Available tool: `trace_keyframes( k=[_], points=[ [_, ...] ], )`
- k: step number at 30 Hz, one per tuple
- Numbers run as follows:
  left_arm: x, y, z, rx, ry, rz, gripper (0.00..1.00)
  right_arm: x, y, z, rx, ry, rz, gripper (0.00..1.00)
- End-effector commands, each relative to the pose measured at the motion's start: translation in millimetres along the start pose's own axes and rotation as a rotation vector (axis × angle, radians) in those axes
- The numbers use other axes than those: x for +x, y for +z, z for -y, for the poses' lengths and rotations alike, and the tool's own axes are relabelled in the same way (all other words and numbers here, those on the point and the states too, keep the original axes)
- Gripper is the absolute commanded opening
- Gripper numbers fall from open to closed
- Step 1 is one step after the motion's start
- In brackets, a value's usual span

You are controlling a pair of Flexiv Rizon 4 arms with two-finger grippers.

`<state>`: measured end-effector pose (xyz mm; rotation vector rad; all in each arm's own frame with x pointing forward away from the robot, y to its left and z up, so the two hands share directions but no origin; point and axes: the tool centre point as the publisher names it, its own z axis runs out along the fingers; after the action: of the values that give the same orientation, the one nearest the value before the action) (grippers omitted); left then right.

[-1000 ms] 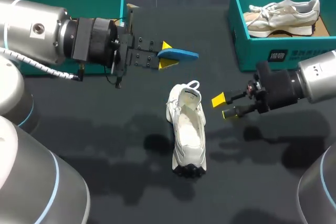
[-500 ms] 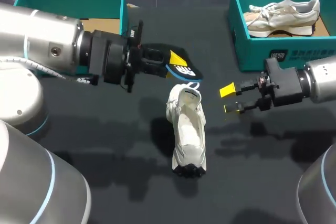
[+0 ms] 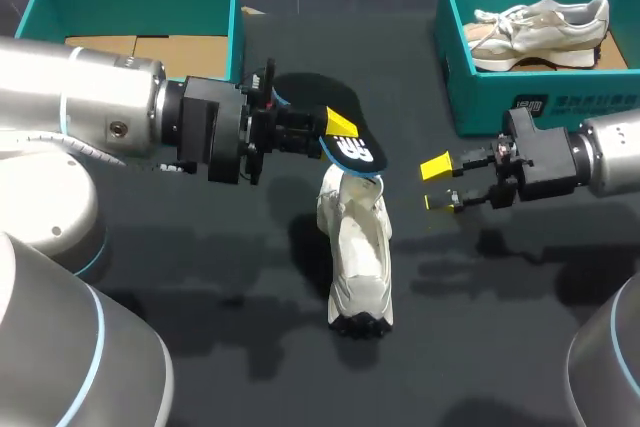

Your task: Take the shoe out of the shoebox, open the shoe tongue, remove and reinsert the insole, then place the shoe into the shoebox

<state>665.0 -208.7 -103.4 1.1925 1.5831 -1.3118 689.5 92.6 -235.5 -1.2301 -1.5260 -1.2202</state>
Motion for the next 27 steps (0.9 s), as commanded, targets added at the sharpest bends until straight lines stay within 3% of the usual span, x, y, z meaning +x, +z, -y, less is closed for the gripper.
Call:
trace_keyframes(
  k=[1, 5, 18, 27],
  points=[
    [18.9, 6, -4, -0.037, 0.092, 0.034, 0.00, 0.0, 0, -6.6, 0.010, -0.001, -0.014, 1.00],
    [30.3, 9, -9, -0.059, 0.129, 0.087, 0.00, 2.7, 2, -9.8, 0.011, -0.011, -0.043, 1.00],
    [30.3, 9, -9, -0.059, 0.129, 0.087, 0.00, 2.6, 2, -10.6, 0.004, -0.015, -0.046, 1.00],
    [59.9, 27, -35, -0.042, 0.247, 0.089, 0.00, 12.8, 5, -15.6, -0.003, -0.077, -0.081, 1.00]
  ],
)
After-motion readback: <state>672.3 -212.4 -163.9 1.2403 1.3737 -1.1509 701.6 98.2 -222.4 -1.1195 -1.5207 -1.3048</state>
